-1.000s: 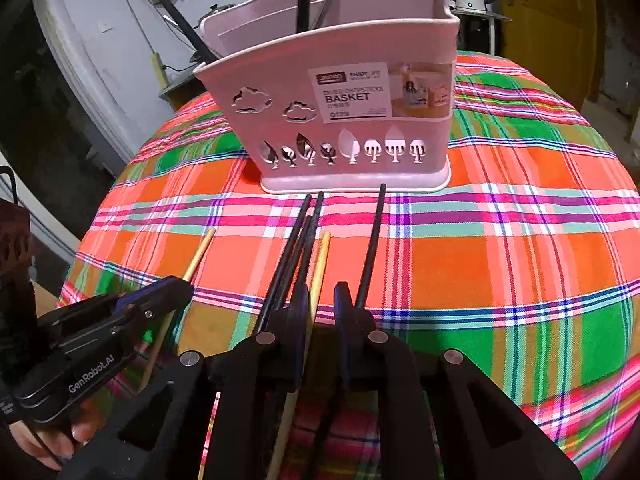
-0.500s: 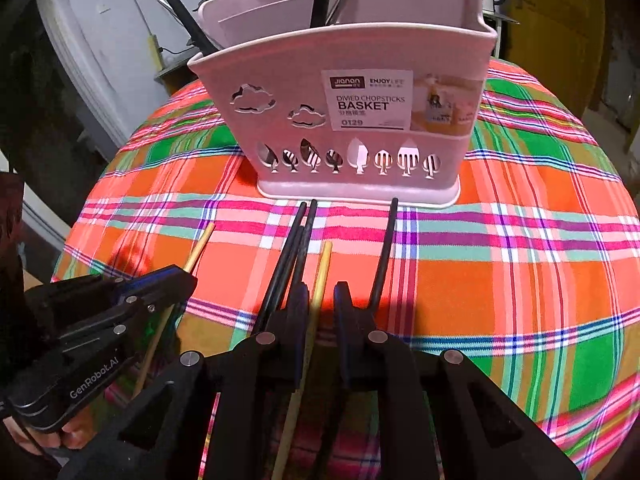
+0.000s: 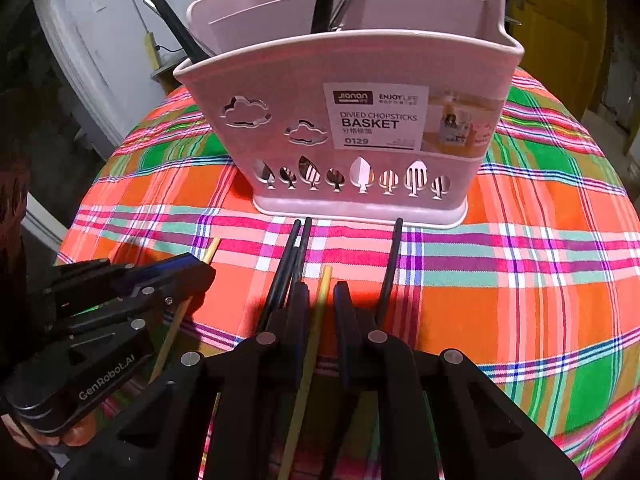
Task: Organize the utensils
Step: 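Lift the yellow chopstick with the left tool while the right tool lifts black chopsticks over the basket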
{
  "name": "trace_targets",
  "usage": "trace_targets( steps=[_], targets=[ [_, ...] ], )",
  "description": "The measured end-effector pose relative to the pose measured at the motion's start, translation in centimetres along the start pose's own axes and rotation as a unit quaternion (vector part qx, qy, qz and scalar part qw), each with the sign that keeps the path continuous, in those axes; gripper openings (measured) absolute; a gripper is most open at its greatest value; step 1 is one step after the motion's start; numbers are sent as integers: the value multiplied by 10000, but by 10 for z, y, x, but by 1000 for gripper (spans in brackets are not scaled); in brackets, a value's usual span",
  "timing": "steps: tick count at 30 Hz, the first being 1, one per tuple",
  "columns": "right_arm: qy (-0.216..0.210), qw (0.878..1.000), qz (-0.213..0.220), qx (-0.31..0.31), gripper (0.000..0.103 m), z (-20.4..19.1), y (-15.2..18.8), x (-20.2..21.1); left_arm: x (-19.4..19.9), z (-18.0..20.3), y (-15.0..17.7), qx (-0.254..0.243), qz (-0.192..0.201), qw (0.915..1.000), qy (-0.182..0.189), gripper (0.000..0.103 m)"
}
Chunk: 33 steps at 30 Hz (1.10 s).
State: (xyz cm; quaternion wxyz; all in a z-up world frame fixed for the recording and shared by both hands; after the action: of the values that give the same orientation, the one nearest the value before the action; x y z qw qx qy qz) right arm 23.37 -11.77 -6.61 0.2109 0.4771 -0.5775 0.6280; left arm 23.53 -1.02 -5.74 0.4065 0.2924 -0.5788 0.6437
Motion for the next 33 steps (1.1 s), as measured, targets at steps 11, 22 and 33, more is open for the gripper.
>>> trace_targets(
  steps=[11,22,33],
  targets=[
    [-182,9996,199,-128,6,4,-1,16,14,-2,1,143,72,9998,92,6],
    [-358,9962,760,-215,5,14,-17,71,75,6,-20,162,608,9972,404,6],
    [-313,9891,1433,-125,5,7,-35,127,132,19,-39,51,1168,9916,556,6]
  ],
)
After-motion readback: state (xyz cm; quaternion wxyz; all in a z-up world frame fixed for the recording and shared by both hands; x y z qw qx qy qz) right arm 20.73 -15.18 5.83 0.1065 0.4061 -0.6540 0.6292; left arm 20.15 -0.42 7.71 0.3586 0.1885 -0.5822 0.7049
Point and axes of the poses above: each gripper's, at about its wrist camera, not at the fingertips, and x roughly against the way its jaws point, z to its right, y to its underside, the point moved 4 cm from there along -x, roughly the way its jaws point, and after that the axes turned 4 degrees about x, right-handed, at the moved point
